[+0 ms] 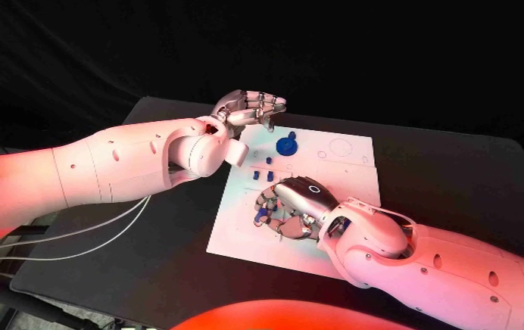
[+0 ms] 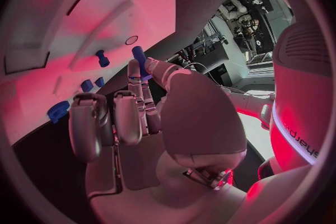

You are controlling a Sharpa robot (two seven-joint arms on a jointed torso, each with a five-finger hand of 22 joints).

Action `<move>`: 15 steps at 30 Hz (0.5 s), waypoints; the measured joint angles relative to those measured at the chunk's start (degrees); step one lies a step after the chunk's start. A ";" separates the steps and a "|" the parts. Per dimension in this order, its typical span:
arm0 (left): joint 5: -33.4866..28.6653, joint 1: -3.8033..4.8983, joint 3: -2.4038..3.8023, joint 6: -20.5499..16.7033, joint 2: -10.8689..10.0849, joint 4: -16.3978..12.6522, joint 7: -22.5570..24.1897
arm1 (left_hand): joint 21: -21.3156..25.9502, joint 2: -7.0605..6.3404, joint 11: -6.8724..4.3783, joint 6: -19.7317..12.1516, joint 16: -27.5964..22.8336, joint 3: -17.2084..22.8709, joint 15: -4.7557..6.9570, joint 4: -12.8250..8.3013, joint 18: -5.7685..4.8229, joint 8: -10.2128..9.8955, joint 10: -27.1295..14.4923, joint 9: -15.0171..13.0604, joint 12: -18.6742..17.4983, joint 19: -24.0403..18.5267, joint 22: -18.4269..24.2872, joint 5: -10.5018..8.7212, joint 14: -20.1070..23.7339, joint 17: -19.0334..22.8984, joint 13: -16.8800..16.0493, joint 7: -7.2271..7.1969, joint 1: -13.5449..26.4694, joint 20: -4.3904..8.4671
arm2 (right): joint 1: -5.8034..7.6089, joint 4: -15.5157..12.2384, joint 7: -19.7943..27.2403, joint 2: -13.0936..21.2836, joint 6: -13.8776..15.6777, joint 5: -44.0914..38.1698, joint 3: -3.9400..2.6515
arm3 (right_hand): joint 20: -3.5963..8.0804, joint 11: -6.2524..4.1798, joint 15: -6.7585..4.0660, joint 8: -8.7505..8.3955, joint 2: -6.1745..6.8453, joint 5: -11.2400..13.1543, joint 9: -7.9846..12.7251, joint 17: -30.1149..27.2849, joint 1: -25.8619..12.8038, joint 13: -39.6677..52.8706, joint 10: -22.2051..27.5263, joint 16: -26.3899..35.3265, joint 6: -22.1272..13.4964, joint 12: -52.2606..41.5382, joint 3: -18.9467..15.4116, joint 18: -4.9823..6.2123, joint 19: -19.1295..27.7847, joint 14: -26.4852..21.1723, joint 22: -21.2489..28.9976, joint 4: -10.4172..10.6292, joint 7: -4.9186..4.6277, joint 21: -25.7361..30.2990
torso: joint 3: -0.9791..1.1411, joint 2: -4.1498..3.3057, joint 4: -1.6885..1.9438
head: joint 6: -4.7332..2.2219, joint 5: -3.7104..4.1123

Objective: Assemble the parts on the task board

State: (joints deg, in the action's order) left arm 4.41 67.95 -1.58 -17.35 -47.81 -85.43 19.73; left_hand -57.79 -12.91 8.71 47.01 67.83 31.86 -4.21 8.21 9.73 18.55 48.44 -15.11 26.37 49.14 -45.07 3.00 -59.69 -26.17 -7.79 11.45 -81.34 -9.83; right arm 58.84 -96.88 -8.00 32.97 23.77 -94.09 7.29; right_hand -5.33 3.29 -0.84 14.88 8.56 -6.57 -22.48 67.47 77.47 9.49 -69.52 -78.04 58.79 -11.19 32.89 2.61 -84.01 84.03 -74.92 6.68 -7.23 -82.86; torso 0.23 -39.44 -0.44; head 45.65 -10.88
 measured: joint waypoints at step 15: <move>0.00 0.00 -0.01 0.02 -0.08 -0.06 -0.03 | 0.00 0.00 0.00 0.00 0.00 0.00 0.00 0.00 0.00 0.00 0.00 0.00 0.00 0.00 -0.01 0.00 0.00 0.05 -0.01 0.00 0.00 0.00 | -0.48 1.89 0.37 -0.65 -0.81 0.08 0.11 | 0.00 0.00 0.00 0.00 0.00 0.02 0.00 0.00 -0.01 -0.02 0.00 0.00 -0.05 0.00 -0.01 -0.01 0.00 0.00 0.01 0.01 0.06 0.00 | 0.02 -0.04 -0.04 | 0.29 -0.29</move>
State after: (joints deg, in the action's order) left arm 4.42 67.95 -1.58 -17.33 -47.88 -85.48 19.70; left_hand -57.80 -12.91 8.71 47.01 67.83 31.87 -4.21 8.21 9.73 18.55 48.44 -15.11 26.37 49.14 -45.08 3.00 -59.69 -26.12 -7.80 11.45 -81.34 -9.83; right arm 58.37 -94.98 -7.63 32.32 22.96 -94.01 7.40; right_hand -5.34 3.29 -0.84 14.88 8.56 -6.55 -22.47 67.47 77.46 9.47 -69.52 -78.04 58.74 -11.19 32.88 2.61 -84.01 84.03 -74.91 6.69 -7.17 -82.85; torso 0.25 -39.48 -0.48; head 45.94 -11.16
